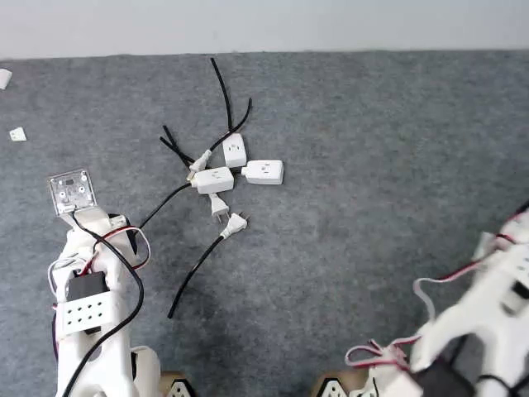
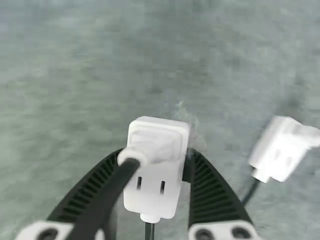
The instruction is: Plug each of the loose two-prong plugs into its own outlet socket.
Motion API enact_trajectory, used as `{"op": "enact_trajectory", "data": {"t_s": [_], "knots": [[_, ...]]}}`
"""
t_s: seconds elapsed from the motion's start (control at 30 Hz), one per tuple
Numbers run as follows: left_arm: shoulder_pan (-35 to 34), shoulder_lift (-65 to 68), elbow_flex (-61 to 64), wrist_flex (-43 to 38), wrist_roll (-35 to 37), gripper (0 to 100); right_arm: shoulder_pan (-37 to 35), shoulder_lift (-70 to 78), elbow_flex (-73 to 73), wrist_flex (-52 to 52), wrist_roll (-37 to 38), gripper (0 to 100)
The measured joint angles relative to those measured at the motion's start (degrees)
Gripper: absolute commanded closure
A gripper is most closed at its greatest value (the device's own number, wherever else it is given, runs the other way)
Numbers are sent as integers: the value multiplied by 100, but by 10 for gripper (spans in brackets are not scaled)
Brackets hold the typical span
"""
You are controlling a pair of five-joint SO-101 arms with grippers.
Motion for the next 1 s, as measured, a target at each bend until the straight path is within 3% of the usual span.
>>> {"op": "enact_trajectory", "data": {"t_s": [0.33, 0.5, 0.73, 1.0], "knots": [[0, 0, 0, 0, 0, 985, 897, 2409, -1697, -431, 149, 981], [0, 0, 0, 0, -44, 985, 1011, 3349, -2541, -316, 149, 812], [0, 0, 0, 0, -202, 984, 1029, 3341, -3165, 615, 35, 787], [0, 0, 0, 0, -211, 984, 985, 2101, -3182, 1837, 0, 790]]}}
